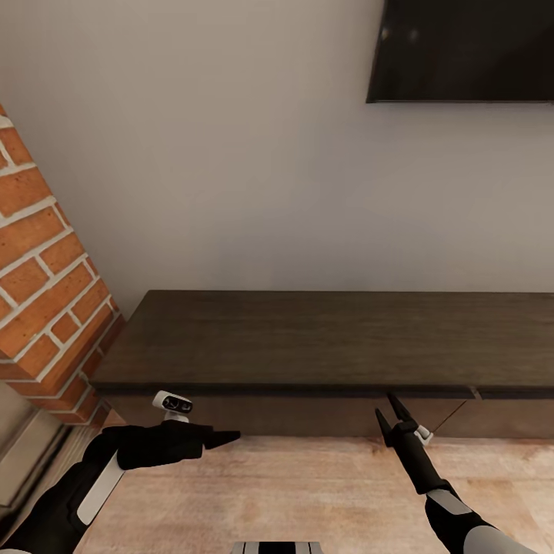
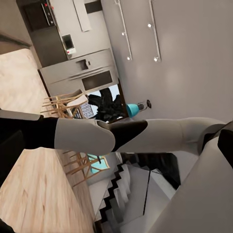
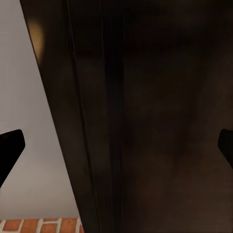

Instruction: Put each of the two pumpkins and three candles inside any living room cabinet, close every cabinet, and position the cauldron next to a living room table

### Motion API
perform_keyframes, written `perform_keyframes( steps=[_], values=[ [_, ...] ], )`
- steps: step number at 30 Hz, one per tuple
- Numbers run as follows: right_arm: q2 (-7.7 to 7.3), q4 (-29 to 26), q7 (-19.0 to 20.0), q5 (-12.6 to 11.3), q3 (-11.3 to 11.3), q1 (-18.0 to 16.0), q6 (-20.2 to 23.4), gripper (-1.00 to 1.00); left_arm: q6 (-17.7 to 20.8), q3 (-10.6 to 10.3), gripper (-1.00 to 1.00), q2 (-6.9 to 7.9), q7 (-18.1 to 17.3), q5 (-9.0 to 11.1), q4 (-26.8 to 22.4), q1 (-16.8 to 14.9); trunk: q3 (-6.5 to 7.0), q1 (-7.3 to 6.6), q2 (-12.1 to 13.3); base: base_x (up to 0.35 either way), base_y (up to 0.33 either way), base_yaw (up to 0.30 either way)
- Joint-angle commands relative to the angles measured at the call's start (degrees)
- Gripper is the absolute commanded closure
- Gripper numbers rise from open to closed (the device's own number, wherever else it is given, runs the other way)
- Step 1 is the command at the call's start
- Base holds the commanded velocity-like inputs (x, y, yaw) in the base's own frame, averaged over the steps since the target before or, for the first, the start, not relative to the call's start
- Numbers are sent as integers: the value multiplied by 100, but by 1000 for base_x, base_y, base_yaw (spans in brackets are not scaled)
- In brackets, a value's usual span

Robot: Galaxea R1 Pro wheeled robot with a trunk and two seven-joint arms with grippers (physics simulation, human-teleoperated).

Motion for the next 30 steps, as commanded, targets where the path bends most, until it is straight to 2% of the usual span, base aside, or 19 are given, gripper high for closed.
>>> perform_keyframes(
  steps=[1, 30],
  values=[
    [1, 3, 17, 20, -44, -3, 60, -100, 61, -14, -100, 6, -20, 3, 1, -4, -4, -1, -2, 15, 0, 0],
    [1, 3, 6, 27, -44, -3, 60, -100, 61, -14, -100, -3, -20, -55, 1, -4, -4, -1, -2, 24, 0, 0]
  ],
)
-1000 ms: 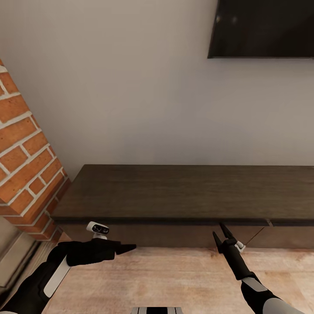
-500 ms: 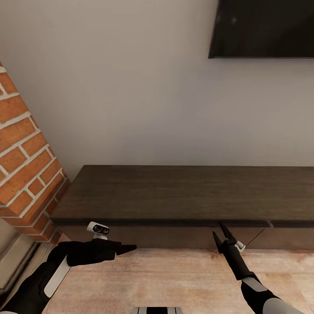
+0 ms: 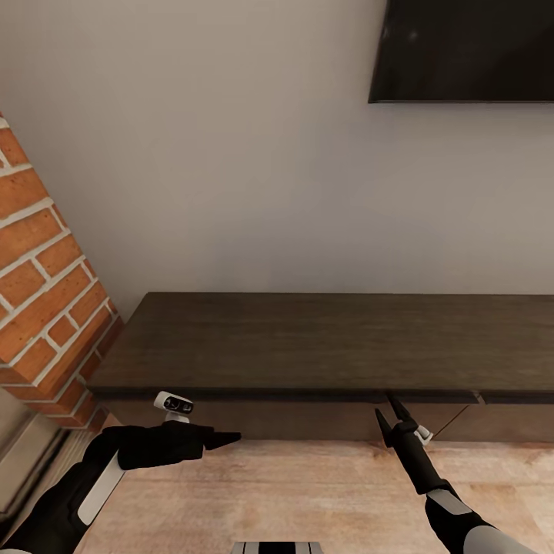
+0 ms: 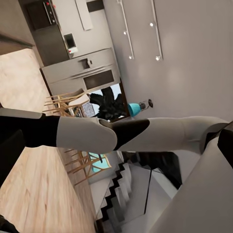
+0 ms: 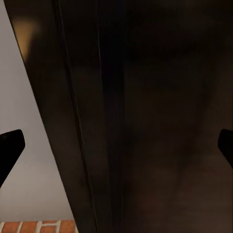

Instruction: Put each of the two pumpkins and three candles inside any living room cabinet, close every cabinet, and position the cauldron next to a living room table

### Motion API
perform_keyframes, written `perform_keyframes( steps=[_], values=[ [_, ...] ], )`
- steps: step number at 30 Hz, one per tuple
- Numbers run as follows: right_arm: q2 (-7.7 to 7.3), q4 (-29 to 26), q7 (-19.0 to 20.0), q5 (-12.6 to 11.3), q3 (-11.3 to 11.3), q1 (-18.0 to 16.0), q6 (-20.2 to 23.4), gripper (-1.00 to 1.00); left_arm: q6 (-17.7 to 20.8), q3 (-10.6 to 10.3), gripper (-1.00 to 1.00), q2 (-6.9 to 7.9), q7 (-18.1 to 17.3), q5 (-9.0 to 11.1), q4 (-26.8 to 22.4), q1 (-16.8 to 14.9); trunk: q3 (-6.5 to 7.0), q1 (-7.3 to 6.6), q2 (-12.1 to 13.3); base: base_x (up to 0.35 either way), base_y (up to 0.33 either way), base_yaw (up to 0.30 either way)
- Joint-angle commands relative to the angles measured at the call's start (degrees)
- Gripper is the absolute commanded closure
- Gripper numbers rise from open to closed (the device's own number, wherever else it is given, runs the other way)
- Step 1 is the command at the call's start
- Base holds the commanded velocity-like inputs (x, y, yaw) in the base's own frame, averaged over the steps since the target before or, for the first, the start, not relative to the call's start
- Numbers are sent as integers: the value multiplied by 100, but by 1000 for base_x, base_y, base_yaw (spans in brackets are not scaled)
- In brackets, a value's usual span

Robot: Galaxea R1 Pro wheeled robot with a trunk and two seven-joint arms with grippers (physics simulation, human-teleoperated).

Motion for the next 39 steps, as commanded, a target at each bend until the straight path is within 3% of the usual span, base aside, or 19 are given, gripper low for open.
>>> perform_keyframes(
  steps=[1, 6, 7, 39],
  values=[
    [1, 3, 15, 21, -44, -3, 60, -100, 61, -14, -100, 6, -19, 13, 0, -4, -4, -1, -2, 10, 0, 0],
    [1, 3, -3, 21, -44, -3, 61, -100, 61, -14, -100, 6, -19, 10, 0, -4, -4, -1, -2, 3, 0, 0],
    [1, 3, -4, 21, -44, -3, 61, 100, 61, -14, -100, 6, -19, 7, 0, -4, -4, -1, -2, 0, 0, 0],
    [1, 3, 9, 21, -44, -3, 63, 100, 60, -14, -100, 6, -19, 40, 0, -4, -4, -1, -2, 0, 0, 0]
  ],
)
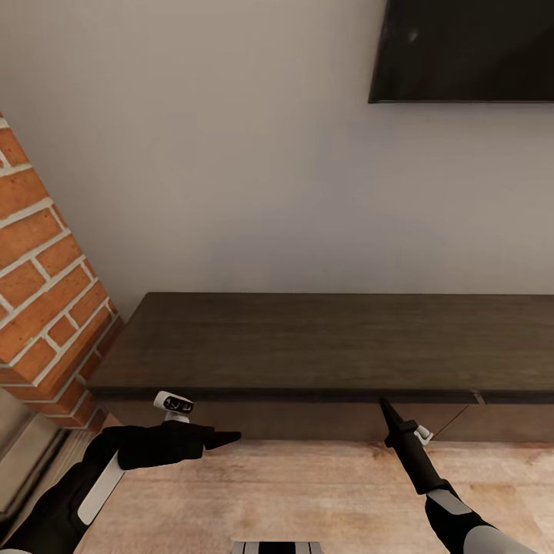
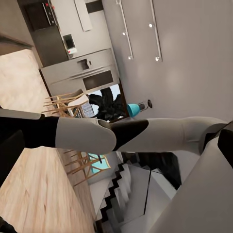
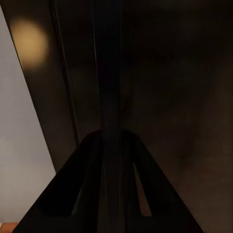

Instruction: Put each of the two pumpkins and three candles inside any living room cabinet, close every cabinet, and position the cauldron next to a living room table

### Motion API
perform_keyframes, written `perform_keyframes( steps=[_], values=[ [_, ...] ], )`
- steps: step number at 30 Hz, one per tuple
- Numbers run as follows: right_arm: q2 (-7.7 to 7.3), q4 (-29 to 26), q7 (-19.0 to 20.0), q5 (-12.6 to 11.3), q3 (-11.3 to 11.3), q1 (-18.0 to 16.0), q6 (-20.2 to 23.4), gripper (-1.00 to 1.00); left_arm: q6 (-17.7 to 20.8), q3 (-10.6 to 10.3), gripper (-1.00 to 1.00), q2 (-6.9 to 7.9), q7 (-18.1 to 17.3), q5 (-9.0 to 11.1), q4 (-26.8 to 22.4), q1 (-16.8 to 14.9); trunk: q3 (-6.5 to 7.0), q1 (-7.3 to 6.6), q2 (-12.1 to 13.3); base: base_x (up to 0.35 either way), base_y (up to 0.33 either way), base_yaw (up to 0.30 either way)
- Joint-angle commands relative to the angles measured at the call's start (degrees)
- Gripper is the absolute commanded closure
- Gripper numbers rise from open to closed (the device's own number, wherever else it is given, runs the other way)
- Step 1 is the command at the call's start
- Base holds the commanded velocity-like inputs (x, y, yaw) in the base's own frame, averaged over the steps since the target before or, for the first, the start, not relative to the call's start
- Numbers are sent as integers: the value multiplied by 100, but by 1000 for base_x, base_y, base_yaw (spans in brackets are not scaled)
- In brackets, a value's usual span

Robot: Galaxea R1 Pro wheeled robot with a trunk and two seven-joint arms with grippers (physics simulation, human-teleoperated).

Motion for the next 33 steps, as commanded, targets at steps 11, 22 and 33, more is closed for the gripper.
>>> perform_keyframes(
  steps=[11, 22, 33],
  values=[
    [1, 6, 47, 11, -38, -3, 88, 100, 54, -14, -100, 6, -19, 17, 1, -4, -5, -1, -2, -61, 0, 0],
    [2, 4, 60, 11, -38, -3, 88, 100, 55, -14, -100, 6, -19, 12, 1, -4, -5, -1, -2, -212, 0, 0],
    [1, 6, 60, 11, -38, -3, 88, 100, 53, -14, -100, 6, -19, 12, 1, -4, -5, -1, -2, -266, 0, 0]
  ],
)
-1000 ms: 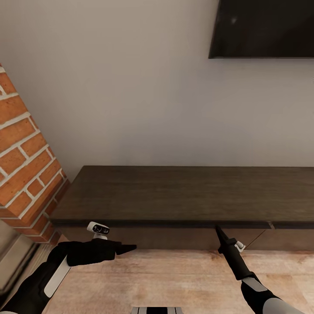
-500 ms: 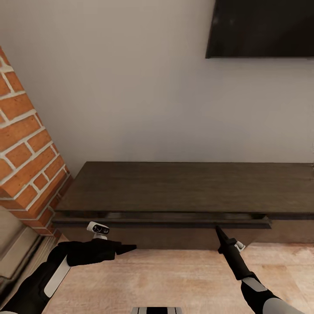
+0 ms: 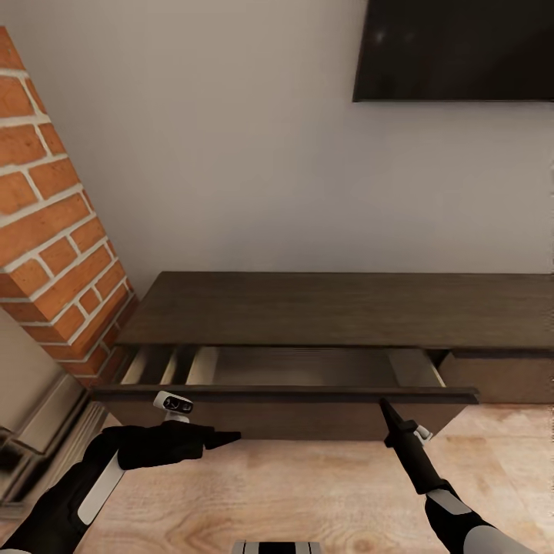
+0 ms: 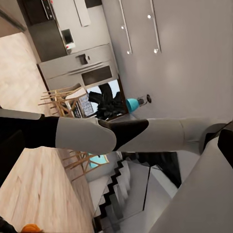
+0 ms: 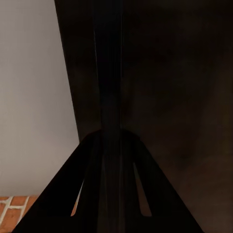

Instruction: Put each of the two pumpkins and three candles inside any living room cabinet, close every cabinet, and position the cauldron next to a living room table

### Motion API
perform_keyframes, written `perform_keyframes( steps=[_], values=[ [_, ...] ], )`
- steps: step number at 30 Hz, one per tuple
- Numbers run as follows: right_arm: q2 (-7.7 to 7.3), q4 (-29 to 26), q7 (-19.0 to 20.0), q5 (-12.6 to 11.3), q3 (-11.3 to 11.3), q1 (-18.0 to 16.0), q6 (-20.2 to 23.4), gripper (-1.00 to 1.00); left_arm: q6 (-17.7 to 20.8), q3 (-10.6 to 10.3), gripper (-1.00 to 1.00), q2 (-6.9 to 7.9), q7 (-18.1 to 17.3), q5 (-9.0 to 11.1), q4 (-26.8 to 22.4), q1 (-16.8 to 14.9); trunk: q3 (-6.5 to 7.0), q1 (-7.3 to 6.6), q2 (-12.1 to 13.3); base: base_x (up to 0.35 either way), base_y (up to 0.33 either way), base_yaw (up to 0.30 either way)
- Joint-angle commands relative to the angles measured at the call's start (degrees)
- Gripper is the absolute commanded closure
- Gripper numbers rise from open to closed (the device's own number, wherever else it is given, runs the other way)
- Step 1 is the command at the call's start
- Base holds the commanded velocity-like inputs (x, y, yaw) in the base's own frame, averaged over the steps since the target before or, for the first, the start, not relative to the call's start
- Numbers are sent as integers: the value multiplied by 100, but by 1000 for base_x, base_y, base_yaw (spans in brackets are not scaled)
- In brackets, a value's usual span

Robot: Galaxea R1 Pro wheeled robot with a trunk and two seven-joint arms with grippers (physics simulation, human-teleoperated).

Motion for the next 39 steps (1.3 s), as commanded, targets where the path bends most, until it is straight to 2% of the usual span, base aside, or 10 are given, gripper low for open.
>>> perform_keyframes(
  steps=[1, 12, 39],
  values=[
    [1, 3, 52, 4, -56, -1, 93, 100, 61, -14, -100, 6, -19, 12, 0, -3, -5, -4, -2, -266, 0, 0],
    [1, 3, 52, 4, -56, -1, 93, 100, 61, -14, -100, 6, -19, 12, -1, -3, -5, -4, -2, -251, 0, 0],
    [1, 2, 52, 4, -56, -1, 93, 100, 61, -14, -100, 6, -19, 14, 3, -3, -5, -4, -2, -79, 0, 0]
  ],
)
